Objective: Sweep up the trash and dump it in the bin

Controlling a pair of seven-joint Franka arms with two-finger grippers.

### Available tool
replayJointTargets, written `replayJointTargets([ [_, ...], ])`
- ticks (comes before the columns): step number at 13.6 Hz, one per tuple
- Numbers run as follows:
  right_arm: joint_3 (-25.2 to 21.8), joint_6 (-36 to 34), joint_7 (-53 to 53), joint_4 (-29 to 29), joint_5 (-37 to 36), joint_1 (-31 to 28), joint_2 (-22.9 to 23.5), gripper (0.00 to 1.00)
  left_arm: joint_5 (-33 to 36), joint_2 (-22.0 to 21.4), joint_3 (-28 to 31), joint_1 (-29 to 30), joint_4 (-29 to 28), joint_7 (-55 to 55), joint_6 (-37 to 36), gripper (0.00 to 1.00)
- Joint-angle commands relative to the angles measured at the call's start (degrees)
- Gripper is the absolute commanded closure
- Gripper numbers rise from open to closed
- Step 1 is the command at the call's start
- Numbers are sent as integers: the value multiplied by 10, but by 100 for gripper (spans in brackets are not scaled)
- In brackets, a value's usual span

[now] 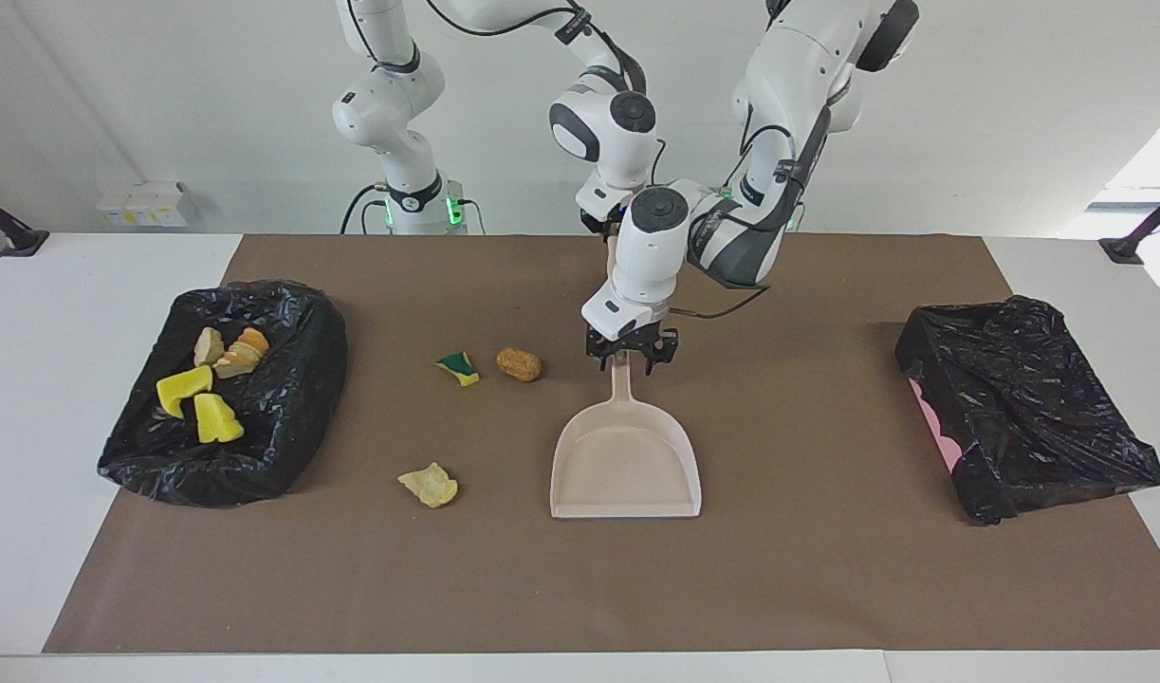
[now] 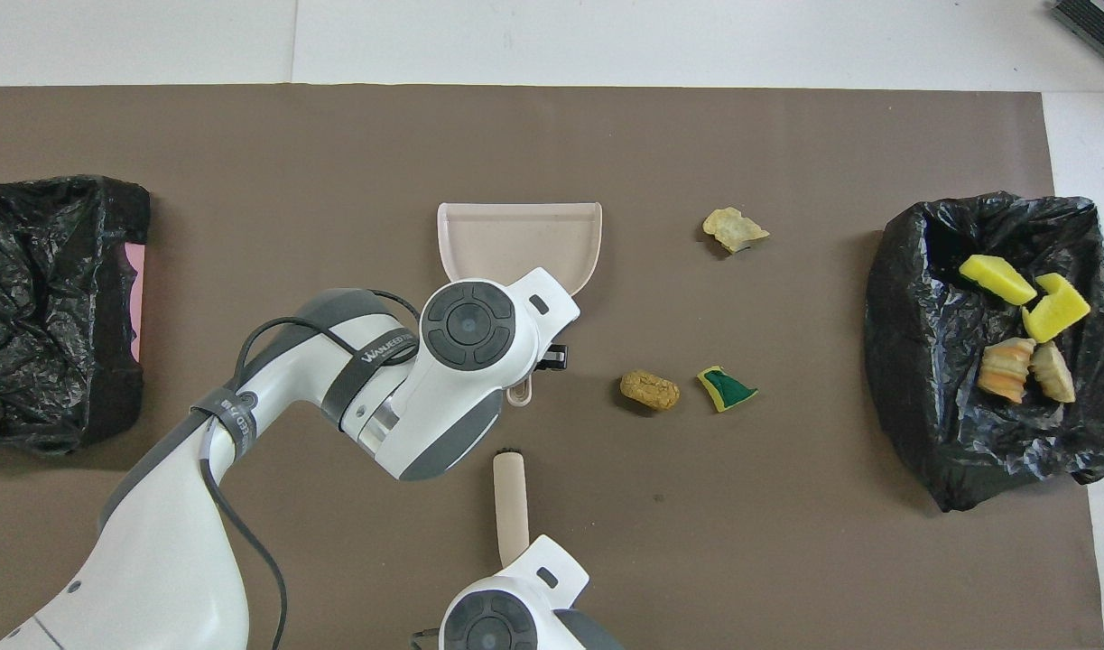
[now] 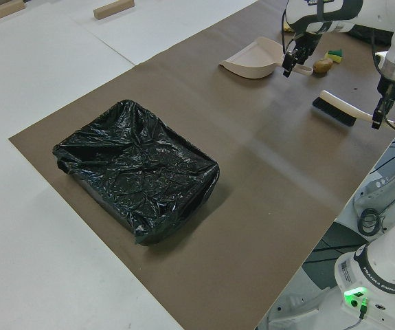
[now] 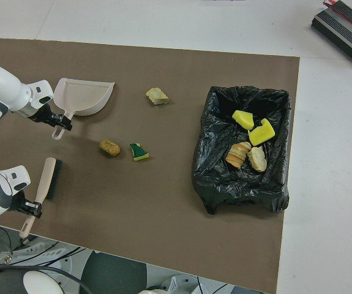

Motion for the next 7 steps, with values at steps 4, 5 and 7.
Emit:
replayJointTargets([
  [4,-2,-25,6,4,12,-50,-22,100,20,-6,6,-1,0,2,8,93],
  [5,-2,-37,2,4,11,-65,-37,100,20,-7,6,-1,-1,26,8,100],
  [7,-2,-87,-26,5,5,-117,-69,100,18,-18,8,6,0,91,-2,100],
])
